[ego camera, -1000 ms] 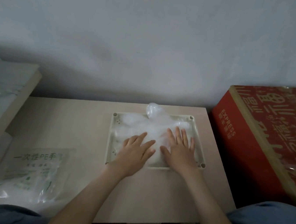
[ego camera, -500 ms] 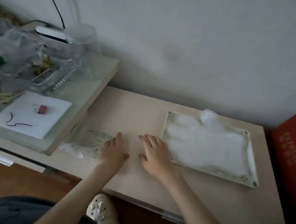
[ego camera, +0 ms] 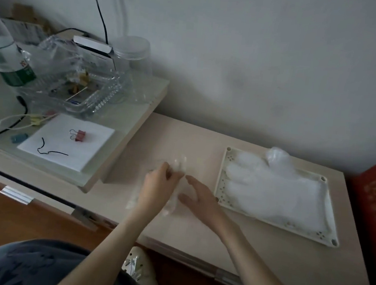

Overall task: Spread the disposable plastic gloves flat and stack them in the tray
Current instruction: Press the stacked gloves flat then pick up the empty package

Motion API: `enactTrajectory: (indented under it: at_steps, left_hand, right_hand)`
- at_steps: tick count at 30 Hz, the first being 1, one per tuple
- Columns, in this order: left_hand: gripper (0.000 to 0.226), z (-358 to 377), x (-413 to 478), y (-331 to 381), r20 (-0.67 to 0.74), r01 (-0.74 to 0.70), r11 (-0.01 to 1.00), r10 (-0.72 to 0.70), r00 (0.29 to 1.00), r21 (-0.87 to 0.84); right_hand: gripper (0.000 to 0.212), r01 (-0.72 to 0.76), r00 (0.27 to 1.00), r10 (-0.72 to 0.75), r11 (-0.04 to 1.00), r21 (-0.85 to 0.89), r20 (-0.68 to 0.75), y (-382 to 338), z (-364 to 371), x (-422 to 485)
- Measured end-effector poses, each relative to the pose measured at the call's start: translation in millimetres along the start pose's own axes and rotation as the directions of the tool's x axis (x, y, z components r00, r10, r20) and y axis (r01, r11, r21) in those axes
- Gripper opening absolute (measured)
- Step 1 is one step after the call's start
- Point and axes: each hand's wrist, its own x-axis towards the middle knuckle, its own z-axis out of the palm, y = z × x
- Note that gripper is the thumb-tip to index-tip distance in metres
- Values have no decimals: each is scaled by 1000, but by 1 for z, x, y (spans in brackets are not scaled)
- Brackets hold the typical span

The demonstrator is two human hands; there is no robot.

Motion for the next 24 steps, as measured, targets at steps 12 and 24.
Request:
enactTrajectory:
  at_steps: [12,24]
  left_hand:
    - [28,-3,2,21,310,308,596,-102,945,-742]
    - [23,-2,-5,20,506,382,793,-108,856,-475]
  right_hand:
    - [22,50,994,34,725,687,-108,-14,-29,-9]
    - [12,73,927,178,778,623,-330,-7,-44,-8]
